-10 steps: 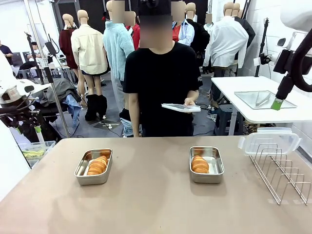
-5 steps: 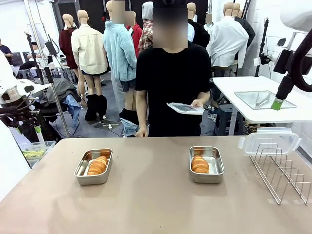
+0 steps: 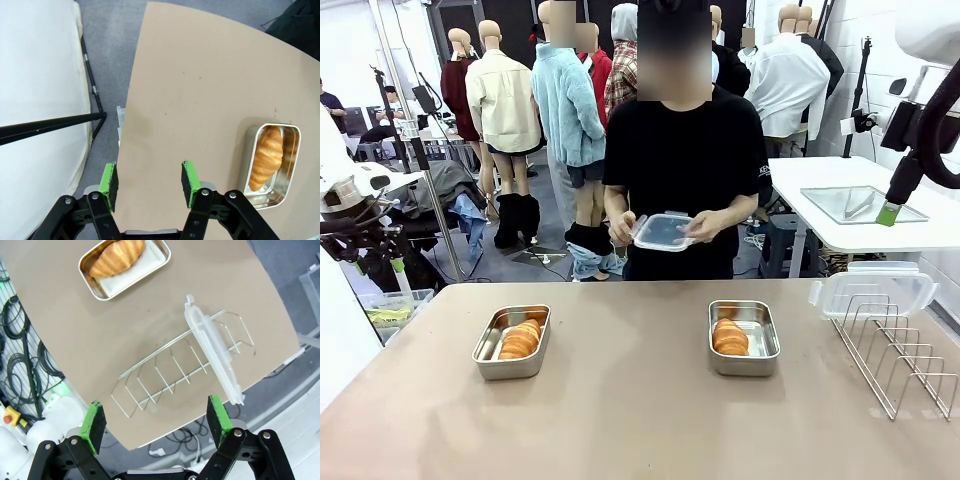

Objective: Place the bread in airtight containers.
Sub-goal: Pick up one Airtight Container lid and hand it to the human.

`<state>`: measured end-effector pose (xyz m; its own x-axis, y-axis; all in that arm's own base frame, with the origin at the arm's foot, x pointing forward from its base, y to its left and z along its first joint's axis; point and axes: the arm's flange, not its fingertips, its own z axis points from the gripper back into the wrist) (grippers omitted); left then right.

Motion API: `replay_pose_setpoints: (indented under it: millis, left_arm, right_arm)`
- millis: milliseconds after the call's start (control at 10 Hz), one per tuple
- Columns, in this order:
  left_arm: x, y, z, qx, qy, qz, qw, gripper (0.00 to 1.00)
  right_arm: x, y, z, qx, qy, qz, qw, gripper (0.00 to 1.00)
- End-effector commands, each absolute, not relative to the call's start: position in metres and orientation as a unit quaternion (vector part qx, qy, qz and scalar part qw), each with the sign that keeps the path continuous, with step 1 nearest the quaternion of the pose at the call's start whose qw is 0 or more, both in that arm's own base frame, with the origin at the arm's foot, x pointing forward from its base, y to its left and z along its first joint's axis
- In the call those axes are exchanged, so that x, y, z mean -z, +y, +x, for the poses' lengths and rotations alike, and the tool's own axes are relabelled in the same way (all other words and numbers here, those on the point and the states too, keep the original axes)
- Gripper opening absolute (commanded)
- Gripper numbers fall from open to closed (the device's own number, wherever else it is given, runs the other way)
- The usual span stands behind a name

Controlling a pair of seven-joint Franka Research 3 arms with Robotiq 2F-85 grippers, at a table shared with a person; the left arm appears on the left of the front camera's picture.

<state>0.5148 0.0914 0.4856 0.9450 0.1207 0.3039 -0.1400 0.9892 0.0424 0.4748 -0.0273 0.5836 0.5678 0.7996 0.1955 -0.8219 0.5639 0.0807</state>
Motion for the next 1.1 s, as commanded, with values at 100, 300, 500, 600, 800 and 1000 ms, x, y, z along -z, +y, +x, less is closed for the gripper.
replay_pose_setpoints:
  millis: [100,300,500,600,800,1000]
  left_arm:
    - [-0.4864,0.0899,0.5148,-0.075,-0.153,0.04,0.985,0.67]
    - [-0.4864,0.0899,0.5148,-0.075,-0.153,0.04,0.985,0.67]
    - [-0.4864,0.0899,0.5148,-0.075,-0.153,0.04,0.985,0.67]
    - [-0.4864,0.0899,0.5148,-0.075,-0.153,0.04,0.985,0.67]
    - [-0.4864,0.0899,0.5148,-0.075,-0.153,0.04,0.985,0.67]
    - [-0.4864,0.0899,0.5148,-0.075,-0.153,0.04,0.985,0.67]
  right_arm:
    - [-0.5858,-0.0258,0.4779,-0.453,-0.067,0.085,0.885,1.0]
    - [-0.5858,-0.0258,0.4779,-0.453,-0.067,0.085,0.885,1.0]
    - [-0.5858,-0.0258,0.4779,-0.453,-0.067,0.085,0.885,1.0]
    - [-0.5858,-0.0258,0.4779,-0.453,-0.067,0.085,0.885,1.0]
    - [-0.5858,-0.0258,0.4779,-0.453,-0.067,0.085,0.885,1.0]
    - [-0.5858,-0.0258,0.4779,-0.453,-0.067,0.085,0.885,1.0]
